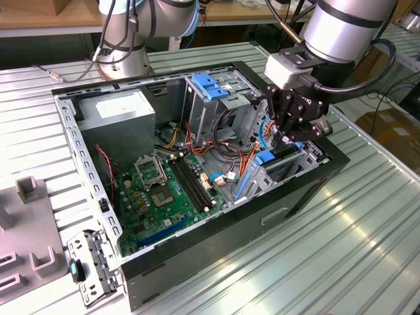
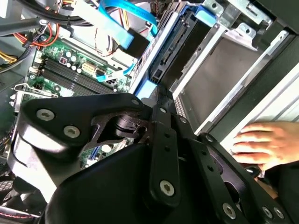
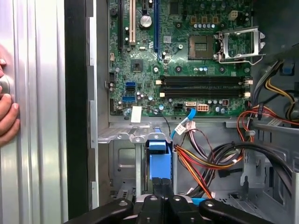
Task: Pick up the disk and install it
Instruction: 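Insert the disk into the insertion slot, then insert the first disk wire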
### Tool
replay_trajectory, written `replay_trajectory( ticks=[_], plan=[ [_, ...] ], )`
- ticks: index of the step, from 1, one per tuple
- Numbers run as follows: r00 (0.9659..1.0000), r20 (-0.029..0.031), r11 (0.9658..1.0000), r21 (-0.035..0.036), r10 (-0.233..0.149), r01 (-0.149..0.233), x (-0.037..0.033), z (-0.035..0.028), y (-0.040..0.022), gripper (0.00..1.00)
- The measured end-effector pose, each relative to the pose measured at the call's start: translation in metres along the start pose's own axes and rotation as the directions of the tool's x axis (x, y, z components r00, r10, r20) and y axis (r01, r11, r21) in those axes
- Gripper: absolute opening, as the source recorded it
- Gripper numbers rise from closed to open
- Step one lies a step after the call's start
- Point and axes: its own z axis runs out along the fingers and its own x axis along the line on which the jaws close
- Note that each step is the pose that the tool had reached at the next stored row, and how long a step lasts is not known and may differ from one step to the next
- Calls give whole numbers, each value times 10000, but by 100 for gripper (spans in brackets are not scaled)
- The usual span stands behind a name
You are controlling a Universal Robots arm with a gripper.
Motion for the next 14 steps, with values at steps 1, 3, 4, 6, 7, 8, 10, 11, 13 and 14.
replay_trajectory(
  ticks=[1, 3, 4, 6, 7, 8, 10, 11, 13, 14],
  plan=[
    [10000, -2, 10000, 0, 0, 0, 0, 0, 0, 11],
    [10000, 2, 10000, 0, 1, -1, 0, 3, 0, 11],
    [10000, 1, 10000, 0, 0, 0, 0, 3, -1, 11],
    [10000, 1, 10000, 0, 0, 0, 0, 4, -1, 11],
    [10000, 1, 10000, 0, 0, 0, 0, 4, -1, 11],
    [10000, 1, 10000, 1, 0, 0, 0, 5, -1, 11],
    [10000, 1, 10000, 1, 0, 0, 0, 5, -1, 11],
    [10000, 1, 10000, 2, 0, 0, 0, 7, -1, 11],
    [10000, 1, 10000, 1, 0, 0, 0, 9, -1, 11],
    [10000, 1, 10000, 2, 0, 0, 0, 9, -1, 11]
  ],
)
